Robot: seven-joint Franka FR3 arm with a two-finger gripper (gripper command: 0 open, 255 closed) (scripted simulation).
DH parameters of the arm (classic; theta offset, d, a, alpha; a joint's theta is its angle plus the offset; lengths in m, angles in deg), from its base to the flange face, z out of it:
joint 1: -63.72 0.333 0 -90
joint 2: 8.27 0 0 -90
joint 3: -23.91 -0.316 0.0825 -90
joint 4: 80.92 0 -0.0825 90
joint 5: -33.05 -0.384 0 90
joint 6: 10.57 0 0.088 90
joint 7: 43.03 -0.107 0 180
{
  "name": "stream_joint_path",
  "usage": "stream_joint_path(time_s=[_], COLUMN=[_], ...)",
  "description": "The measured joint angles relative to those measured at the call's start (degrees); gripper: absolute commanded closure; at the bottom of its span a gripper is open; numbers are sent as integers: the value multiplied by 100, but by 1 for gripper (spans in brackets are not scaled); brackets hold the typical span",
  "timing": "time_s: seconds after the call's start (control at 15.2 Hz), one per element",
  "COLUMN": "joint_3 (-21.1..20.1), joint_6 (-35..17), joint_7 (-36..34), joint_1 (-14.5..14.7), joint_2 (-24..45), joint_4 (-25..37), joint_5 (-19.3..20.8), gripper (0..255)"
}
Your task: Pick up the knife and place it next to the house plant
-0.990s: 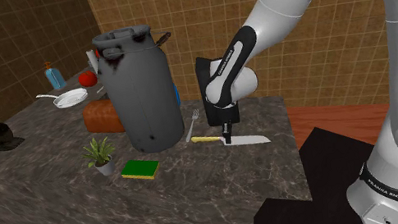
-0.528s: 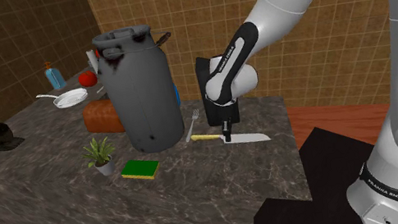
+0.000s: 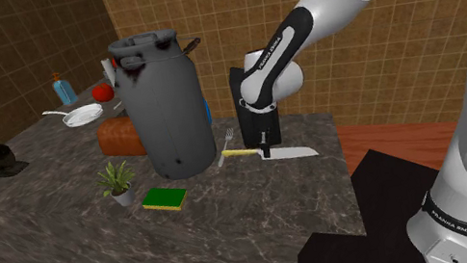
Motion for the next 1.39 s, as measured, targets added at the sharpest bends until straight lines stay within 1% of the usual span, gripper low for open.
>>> stream_joint_path(time_s=[0.86, 1.39], joint_3=[49, 62], joint_6=[938, 1543], joint_7=[-238, -358], joint_1=[4, -6], joint_2=[-789, -1167], joint_4=[165, 399], joint_5=[211, 307], gripper=[255, 255])
